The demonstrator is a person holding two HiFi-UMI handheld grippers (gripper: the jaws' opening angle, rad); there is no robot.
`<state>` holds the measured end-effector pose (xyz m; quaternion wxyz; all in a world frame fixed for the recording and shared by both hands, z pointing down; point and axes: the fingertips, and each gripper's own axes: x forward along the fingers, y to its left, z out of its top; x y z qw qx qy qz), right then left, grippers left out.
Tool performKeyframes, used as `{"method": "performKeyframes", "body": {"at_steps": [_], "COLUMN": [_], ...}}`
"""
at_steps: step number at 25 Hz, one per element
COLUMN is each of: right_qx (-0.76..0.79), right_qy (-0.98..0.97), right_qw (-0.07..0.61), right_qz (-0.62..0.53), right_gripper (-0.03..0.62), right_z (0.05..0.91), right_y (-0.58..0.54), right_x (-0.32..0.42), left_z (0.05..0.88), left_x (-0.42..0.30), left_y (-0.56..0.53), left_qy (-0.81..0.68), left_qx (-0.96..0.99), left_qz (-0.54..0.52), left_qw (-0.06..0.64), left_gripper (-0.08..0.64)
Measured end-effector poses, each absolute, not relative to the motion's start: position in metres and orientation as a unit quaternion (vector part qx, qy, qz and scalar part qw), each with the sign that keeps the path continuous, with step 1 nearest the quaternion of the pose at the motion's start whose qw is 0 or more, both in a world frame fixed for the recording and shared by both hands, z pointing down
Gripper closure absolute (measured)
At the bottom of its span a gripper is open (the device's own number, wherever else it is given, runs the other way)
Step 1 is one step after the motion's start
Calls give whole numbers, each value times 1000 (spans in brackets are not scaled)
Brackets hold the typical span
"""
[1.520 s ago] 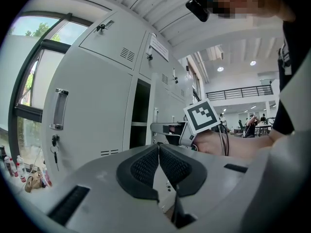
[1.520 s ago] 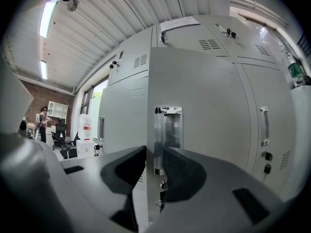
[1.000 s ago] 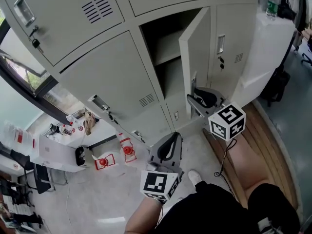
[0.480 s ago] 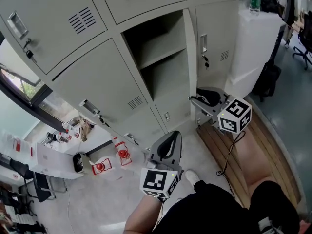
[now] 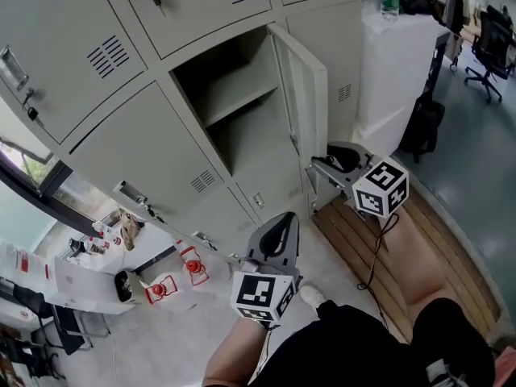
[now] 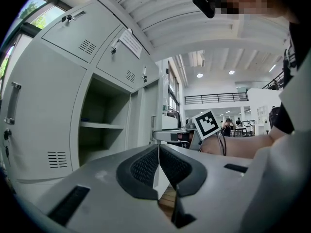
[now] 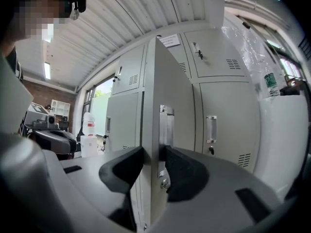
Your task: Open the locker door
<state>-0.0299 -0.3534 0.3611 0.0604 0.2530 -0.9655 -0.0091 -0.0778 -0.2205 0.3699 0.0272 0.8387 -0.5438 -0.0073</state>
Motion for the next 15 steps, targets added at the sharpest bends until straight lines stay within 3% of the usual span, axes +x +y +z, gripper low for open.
{"method": "performKeyframes", "body": {"at_steps": [15], "right_qx": [383], "right_qy": [-922], "right_qw": [60], "right_qz": [-6], "right_gripper": [427], "right_z": [361], "right_y": [-373], "right_x": [22], "left_z": [371], "left_x": [-64], "left_y": [-228], "left_qy": [-526], "left_qx": [850], "left_qz": [-8], "left_qw": [29], "left_gripper": [540]}}
